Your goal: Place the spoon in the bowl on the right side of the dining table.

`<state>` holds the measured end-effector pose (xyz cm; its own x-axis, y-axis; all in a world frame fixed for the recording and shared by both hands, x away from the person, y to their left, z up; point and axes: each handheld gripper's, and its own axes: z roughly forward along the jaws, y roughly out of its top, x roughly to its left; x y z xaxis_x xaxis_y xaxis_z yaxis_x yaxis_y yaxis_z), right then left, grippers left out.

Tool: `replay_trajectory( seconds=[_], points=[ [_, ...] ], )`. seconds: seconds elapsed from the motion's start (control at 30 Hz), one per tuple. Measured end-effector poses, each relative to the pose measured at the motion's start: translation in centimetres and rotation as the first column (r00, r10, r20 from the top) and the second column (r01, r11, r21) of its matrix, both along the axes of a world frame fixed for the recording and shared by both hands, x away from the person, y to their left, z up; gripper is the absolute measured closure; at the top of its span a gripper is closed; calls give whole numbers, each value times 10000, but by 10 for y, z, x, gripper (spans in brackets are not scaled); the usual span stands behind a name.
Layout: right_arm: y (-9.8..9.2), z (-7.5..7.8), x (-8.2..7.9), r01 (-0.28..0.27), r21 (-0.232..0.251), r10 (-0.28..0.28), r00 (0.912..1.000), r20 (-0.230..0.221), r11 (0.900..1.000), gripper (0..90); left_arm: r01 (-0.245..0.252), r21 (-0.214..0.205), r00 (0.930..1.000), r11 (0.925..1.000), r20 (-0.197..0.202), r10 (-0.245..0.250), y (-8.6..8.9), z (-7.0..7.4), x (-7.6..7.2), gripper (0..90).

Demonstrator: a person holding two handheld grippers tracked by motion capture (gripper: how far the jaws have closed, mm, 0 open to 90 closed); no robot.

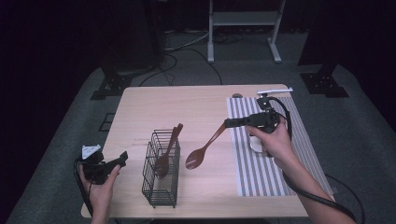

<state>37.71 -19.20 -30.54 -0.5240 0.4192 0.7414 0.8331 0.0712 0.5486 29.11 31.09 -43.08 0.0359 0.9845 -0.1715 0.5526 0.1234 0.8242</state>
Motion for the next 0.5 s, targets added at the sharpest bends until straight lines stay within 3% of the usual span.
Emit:
replay_trajectory(
  seconds=[0.5],
  points=[
    [-13, -8, 4, 307, 6, -307, 9994, -147, 9995, 832, 12, -2, 10000, 10000, -2, -12, 0, 0, 0, 38]
  ],
)
